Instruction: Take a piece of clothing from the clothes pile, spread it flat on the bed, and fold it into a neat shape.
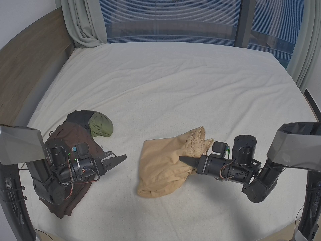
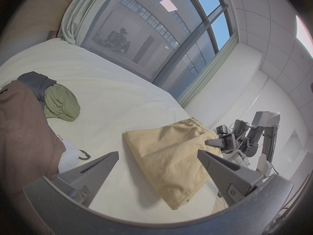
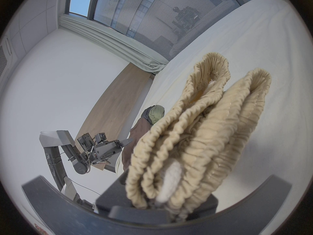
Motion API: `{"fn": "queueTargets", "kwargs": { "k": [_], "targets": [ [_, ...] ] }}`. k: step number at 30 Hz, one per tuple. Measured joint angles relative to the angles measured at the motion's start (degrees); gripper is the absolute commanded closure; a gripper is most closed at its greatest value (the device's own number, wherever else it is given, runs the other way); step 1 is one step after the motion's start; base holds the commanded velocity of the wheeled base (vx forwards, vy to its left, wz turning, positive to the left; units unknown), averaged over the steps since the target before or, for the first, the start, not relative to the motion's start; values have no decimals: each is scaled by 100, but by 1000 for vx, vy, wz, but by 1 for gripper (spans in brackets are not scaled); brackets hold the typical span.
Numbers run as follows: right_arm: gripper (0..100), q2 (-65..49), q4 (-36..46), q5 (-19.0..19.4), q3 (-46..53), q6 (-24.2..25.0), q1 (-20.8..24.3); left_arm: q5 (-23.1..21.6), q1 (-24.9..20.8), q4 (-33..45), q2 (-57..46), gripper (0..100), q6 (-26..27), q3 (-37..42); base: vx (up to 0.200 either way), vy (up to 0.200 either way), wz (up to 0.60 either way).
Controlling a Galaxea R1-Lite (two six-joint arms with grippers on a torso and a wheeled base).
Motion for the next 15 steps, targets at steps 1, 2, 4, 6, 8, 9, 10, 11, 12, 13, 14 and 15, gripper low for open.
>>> {"fn": "queueTargets", "kwargs": {
  "k": [1, 2, 4, 6, 8, 9, 10, 11, 12, 13, 14, 15],
  "targets": [
    [100, -23, 11, -2, -10, 0, -4, -2, 5, 0, 0, 0, 0, -2, 0, 0, 0],
    [100, -45, 37, -2, -22, 0, -4, -2, 10, 0, 0, 0, 2, -6, 0, 0, 0],
    [100, -102, 187, 0, -73, 0, 2, -5, 22, -2, -4, 0, 0, -6, 0, 0, 0],
    [100, -161, 358, -2, -158, 0, 7, -5, 33, 0, -6, 0, 0, -9, 0, 0, 0],
    [100, -232, 518, -2, -272, 0, 7, -5, 43, -2, -6, 0, 0, -11, 0, 0, 0],
    [100, -271, 602, -2, -338, 0, 11, -5, 44, 0, -6, 0, 0, -13, 0, 0, 0],
    [100, -312, 677, 0, -401, 0, 11, -6, 51, 0, -6, 0, 0, -17, 0, 0, 0],
    [100, -351, 756, 0, -468, 0, 11, -6, 63, -2, -9, 0, -5, -22, 0, 0, 0],
    [100, -384, 830, 0, -532, 0, 11, -9, 71, 0, -9, 0, -5, -26, 0, 0, 0],
    [100, -428, 945, -2, -623, 0, 11, -9, 79, 0, -9, 0, -5, -37, 0, 0, 0],
    [100, -458, 1044, -2, -700, 0, 11, -13, 82, -2, -10, 0, -5, -44, 0, 0, 0],
    [100, -489, 1139, -2, -779, 0, 11, -20, 84, 0, -10, 0, -2, -52, 0, 0, 0]
  ]
}}
